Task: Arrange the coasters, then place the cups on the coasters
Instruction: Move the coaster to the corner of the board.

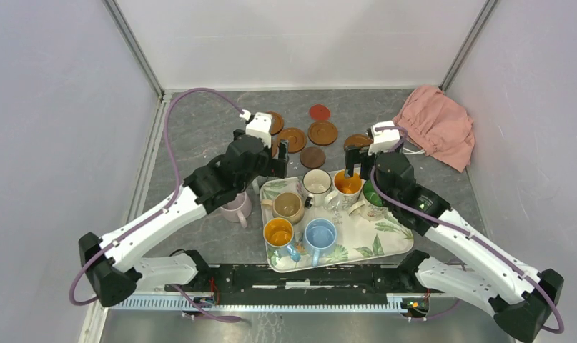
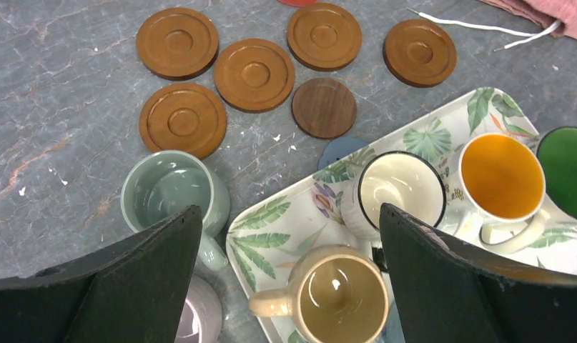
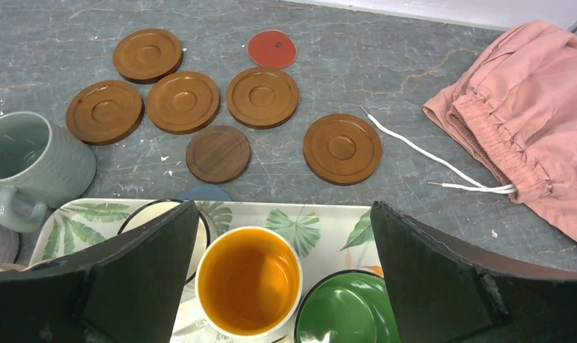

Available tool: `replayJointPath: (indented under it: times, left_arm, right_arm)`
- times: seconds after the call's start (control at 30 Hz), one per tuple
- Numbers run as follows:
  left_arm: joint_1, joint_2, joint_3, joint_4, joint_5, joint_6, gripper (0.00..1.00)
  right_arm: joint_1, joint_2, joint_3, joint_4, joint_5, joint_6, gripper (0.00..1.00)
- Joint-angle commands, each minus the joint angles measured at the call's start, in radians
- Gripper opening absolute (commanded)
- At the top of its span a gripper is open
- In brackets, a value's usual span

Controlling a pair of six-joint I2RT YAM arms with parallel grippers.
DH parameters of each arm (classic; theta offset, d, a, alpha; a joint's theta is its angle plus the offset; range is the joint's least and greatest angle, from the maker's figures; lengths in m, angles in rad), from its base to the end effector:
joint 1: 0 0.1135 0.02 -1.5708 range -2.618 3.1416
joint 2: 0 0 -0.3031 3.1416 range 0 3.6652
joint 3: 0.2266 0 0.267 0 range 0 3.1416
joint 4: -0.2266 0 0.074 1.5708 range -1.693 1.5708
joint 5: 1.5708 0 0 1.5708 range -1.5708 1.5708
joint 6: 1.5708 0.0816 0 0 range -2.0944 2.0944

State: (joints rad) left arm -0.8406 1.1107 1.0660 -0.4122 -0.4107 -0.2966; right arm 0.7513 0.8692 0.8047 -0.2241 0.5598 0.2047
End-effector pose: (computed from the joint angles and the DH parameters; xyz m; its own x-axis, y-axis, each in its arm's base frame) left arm 0.2121 -0.1880 0.3677 -0.4112 0.0576 -0.9097 0.3387 0.9362 -0.0938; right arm 0.1941 0.1220 0.3474 -0.2456 0.0063 -0.9694 -0.1598 0.9860 0.0469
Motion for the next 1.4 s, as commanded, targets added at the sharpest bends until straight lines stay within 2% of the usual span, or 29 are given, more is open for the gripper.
replayJointPath:
  times: [0.0, 0.2, 0.47, 0.77, 1.0, 1.37]
  left_arm:
    - [-0.007, 0.074, 0.122, -0.039, -0.063, -0.045, 0.99]
    - [0.025, 0.133, 0.183, -0.04, -0.047, -0.053, 0.99]
    - [0.201, 0.245, 0.218, 0.004, 0.14, -0.127, 1.0]
    - [0.382, 0.5, 0.346, 0.05, 0.266, -0.171, 1.0]
    - [0.426, 0.714, 0.467, 0.025, 0.333, -0.226, 1.0]
    - [0.449, 0.855, 0.454, 0.084, 0.396, -0.283, 1.0]
  right_arm:
    - [-0.046, 0.041, 0.097, -0.056, -0.074, 0.021, 0.98]
    - [-0.087, 0.085, 0.148, -0.096, -0.135, 0.032, 0.98]
    - [-0.106, 0.099, 0.191, -0.149, -0.167, 0.001, 0.98]
    - [-0.109, 0.084, 0.192, -0.168, -0.218, 0.002, 0.98]
    - [-0.11, 0.104, 0.193, -0.169, -0.211, -0.022, 0.98]
    - [-0.111, 0.146, 0.191, -0.156, -0.238, -0.032, 0.98]
